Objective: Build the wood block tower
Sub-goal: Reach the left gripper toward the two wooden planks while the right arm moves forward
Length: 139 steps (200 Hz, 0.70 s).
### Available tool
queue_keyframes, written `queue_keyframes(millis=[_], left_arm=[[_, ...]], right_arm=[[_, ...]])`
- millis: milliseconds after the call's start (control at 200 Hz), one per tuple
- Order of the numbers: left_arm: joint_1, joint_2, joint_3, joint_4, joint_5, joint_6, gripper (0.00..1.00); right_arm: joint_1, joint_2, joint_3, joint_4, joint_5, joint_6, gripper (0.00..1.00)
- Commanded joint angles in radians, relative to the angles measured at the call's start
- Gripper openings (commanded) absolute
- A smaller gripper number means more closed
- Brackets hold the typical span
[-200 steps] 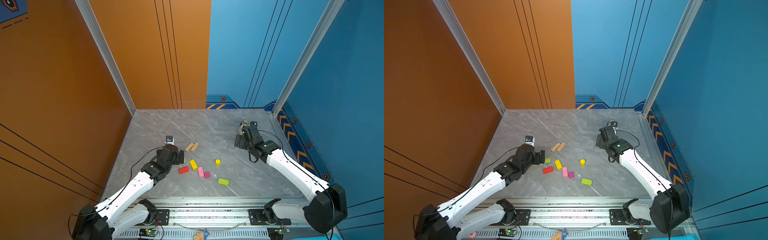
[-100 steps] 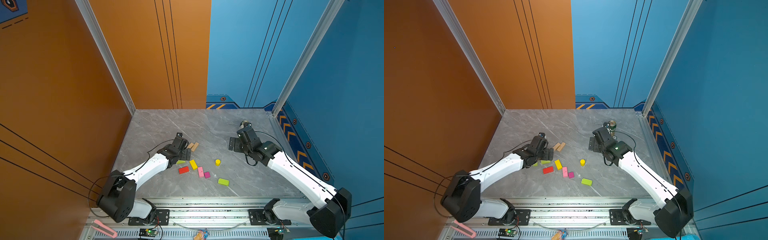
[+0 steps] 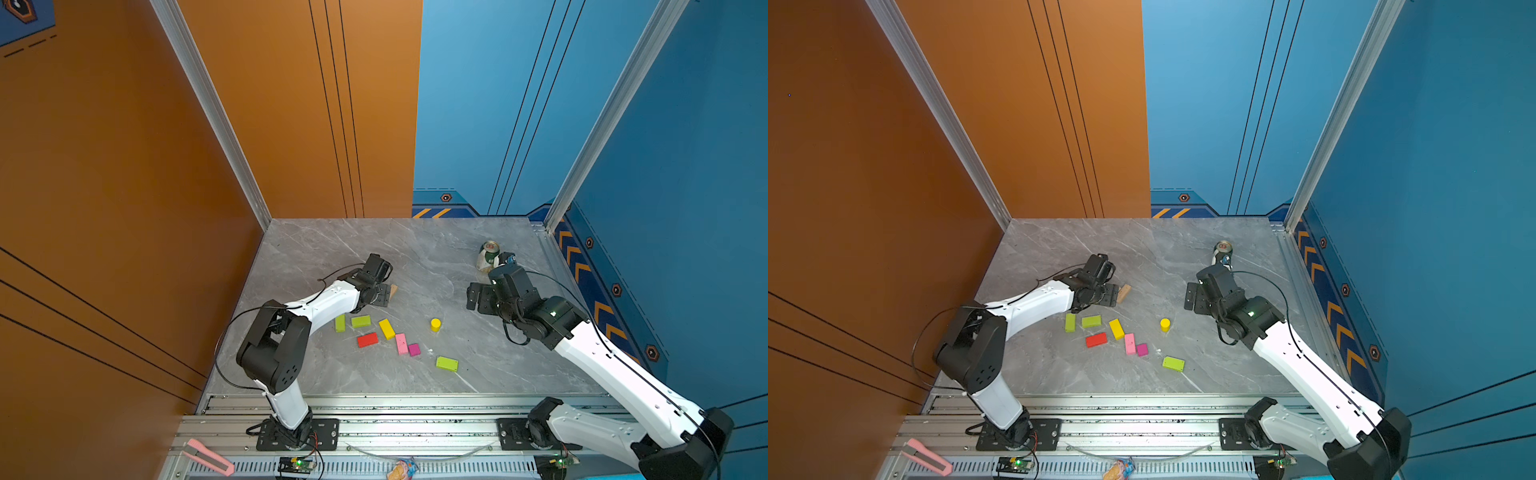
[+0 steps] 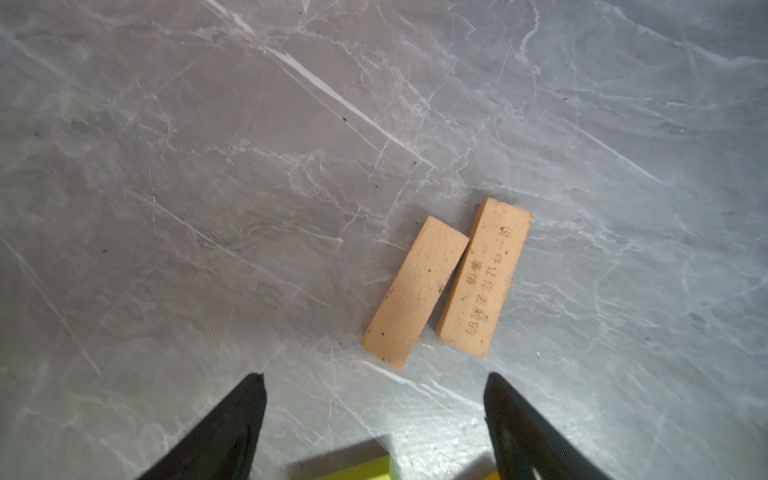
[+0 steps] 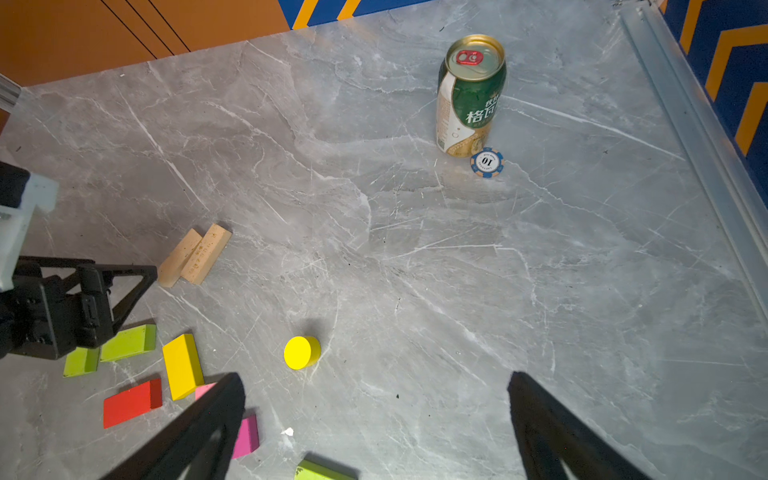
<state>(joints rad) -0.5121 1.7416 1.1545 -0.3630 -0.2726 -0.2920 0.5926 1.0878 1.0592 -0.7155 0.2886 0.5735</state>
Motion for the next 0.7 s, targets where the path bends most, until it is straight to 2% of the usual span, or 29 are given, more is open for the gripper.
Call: queue_keyframes(millis=[0,691], left_arm=[[0.011,0.037,0.045,-0.069,-0.029,0.028,0.82],[0.018,0.187,0.131,-0.093,-0.017,0.049,0.75]], right_arm=[[-0.008,-0.01,-0.013,-0.032,-0.014,-0.017,1.0],[-0.052,0.001,-0.037,-0.008,-0.055,-0.029,1.0]])
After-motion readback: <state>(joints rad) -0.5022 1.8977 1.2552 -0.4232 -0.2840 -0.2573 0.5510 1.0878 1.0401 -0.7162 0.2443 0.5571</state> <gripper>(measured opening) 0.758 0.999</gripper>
